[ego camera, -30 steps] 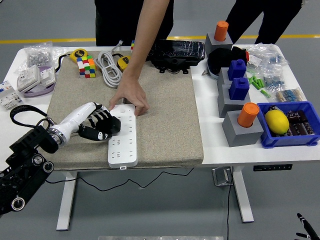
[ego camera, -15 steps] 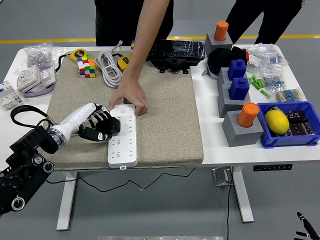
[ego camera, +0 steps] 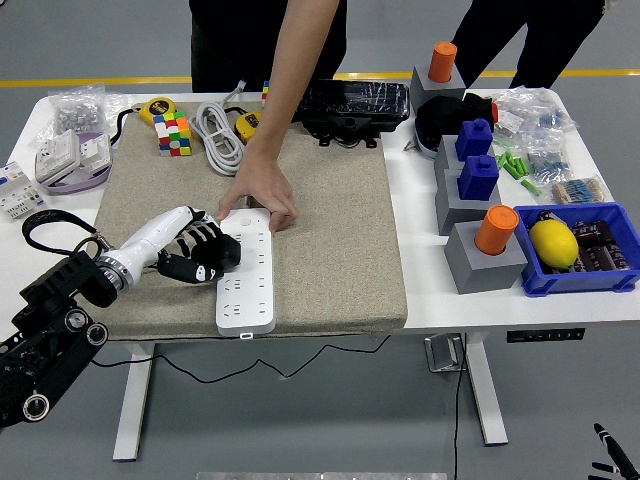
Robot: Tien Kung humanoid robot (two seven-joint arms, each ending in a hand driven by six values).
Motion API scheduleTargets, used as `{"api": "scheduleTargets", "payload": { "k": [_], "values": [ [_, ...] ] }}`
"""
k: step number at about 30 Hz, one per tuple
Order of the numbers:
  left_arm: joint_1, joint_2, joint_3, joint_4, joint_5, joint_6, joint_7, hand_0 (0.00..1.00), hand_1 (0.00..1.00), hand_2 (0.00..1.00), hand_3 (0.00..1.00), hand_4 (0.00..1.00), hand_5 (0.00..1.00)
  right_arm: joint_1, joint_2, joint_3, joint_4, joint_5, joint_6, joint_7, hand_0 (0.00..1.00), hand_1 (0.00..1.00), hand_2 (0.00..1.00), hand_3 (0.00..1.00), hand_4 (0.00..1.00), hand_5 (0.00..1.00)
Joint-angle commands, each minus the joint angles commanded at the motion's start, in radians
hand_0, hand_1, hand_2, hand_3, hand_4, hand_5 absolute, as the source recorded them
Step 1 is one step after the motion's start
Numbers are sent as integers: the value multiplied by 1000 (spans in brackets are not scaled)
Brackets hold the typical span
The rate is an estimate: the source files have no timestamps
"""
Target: Pick up the plug,place it near the board,insert it into the board,press the button
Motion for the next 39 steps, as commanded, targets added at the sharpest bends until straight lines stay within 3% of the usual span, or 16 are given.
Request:
{"api": "scheduleTargets", "payload": {
  "k": [20,21,26,27,39],
  "values": [
    [-9,13,13,11,-1,1,-3,359,543,480,522,750,2,0,-1,1,0,0,-1,0,837,750,713,765,998,943],
    [-9,14,15,11,-1,2,-3,399,567,550,533,767,2,-1,-1,1,0,0,-1,0,838,751,713,765,998,942],
    [-10,15,17,14,0,5,-6,399,567,550,533,767,2,-3,-2,0,0,2,-1,0,838,751,713,765,998,942],
    [-10,15,17,14,0,6,-6,435,618,596,540,777,2,-3,-2,0,0,3,-1,0,837,750,713,765,998,942],
    [-20,25,28,14,0,8,-10,463,666,623,557,792,2,-4,-3,-6,0,9,0,0,837,750,713,766,998,942]
  ]
}}
